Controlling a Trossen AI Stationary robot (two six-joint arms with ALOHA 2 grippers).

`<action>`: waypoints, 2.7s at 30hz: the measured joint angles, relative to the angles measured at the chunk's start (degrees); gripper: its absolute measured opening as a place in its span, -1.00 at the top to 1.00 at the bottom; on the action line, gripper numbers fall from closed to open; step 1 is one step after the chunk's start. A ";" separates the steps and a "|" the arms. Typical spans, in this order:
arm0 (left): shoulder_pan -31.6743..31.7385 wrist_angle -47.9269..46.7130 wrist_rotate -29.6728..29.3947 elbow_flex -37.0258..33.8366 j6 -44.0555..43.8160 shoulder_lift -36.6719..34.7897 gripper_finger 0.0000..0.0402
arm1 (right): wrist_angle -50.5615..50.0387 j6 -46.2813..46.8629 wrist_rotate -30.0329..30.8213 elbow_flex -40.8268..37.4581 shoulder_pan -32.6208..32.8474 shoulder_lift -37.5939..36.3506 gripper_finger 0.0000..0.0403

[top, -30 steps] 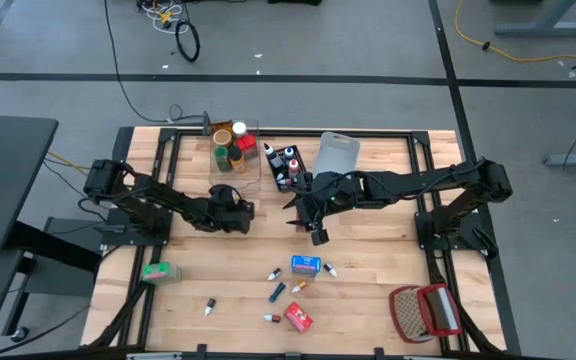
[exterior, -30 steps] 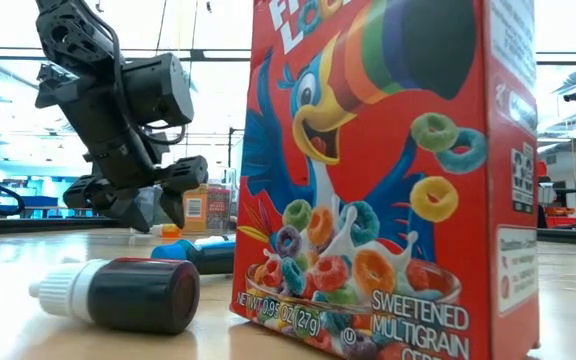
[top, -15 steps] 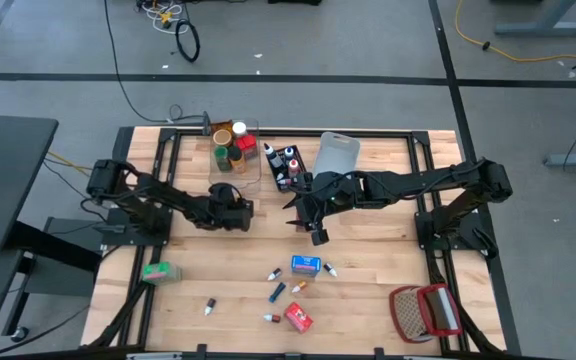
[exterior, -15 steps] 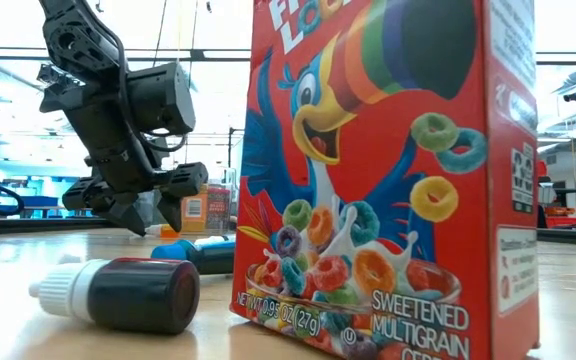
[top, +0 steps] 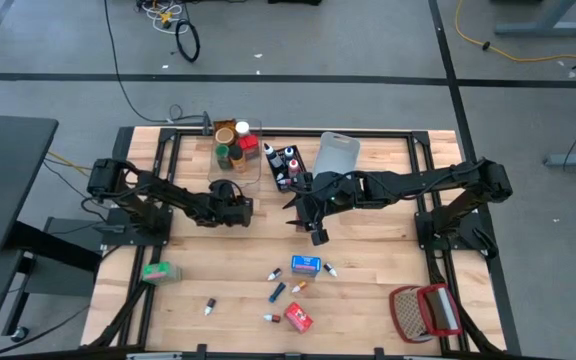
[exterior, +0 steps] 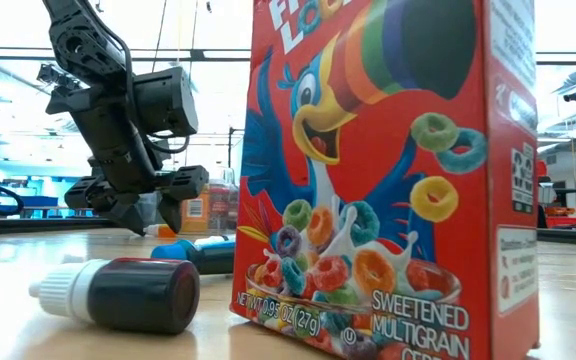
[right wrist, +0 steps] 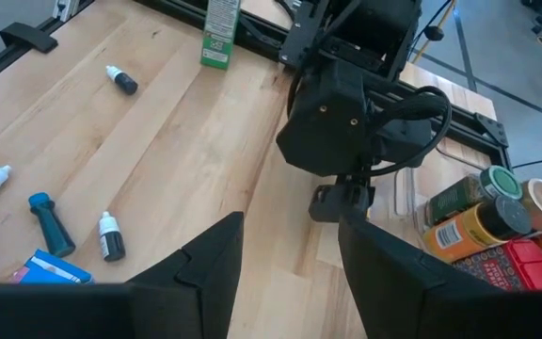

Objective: Pick & Place Kitchen Items
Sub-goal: Put the top yellow food coloring bottle into the black bin, then put the right black food coloring bottle into the black bin

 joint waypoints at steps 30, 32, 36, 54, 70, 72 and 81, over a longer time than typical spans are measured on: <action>-4.40 5.99 -2.61 -0.02 5.59 0.00 -0.23 | -0.01 -0.02 0.00 0.00 0.00 0.00 0.07; -5.01 10.55 -2.39 -0.02 8.50 0.00 -0.20 | 0.00 -0.02 0.00 0.00 0.00 0.00 0.07; -5.77 21.88 -2.00 -0.02 16.67 0.00 -0.21 | -0.02 -0.02 0.00 0.00 0.00 0.00 0.07; -0.60 41.19 5.34 8.58 54.51 0.00 -0.25 | -0.01 -0.02 0.00 0.00 0.00 0.00 0.07; 15.10 35.37 31.90 10.85 76.09 0.00 -0.23 | -0.02 -0.04 0.00 0.00 0.00 0.00 0.07; 16.58 35.30 36.24 10.84 82.92 0.00 -0.23 | -0.01 -0.23 0.00 0.00 0.00 0.00 0.07; 19.86 35.33 36.83 10.84 92.72 0.00 -0.32 | 0.11 -1.33 0.00 0.00 0.00 0.00 0.07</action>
